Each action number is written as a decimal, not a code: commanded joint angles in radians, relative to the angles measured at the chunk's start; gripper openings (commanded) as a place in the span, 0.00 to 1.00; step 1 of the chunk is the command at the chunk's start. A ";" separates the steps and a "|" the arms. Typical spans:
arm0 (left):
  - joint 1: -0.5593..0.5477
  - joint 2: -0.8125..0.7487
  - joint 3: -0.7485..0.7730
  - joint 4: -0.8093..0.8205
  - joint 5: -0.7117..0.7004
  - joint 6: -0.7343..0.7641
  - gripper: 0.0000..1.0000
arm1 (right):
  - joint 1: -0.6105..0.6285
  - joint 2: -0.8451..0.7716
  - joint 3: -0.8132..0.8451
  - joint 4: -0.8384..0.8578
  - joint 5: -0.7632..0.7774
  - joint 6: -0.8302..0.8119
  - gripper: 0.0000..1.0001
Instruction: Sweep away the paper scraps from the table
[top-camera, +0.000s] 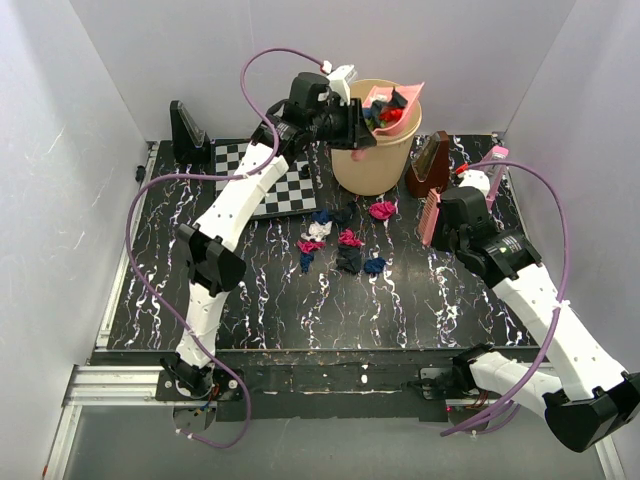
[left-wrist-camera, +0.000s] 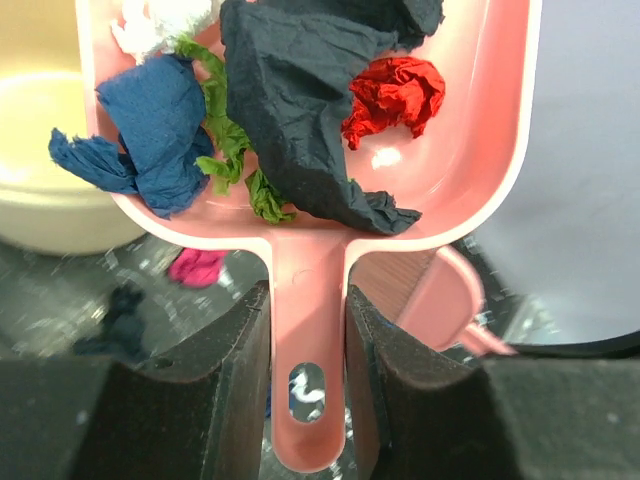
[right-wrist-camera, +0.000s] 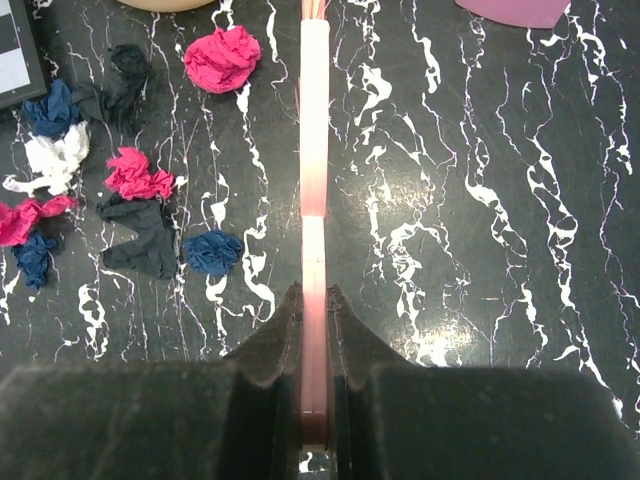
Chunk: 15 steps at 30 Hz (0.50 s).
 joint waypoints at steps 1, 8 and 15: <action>0.035 0.042 0.036 0.237 0.191 -0.208 0.00 | -0.006 -0.007 -0.004 0.045 -0.007 0.011 0.01; 0.076 0.100 -0.039 0.530 0.301 -0.531 0.00 | -0.006 -0.027 -0.013 0.047 -0.002 0.013 0.01; 0.113 0.149 -0.141 0.847 0.357 -0.861 0.00 | -0.006 -0.042 -0.019 0.047 0.000 0.013 0.01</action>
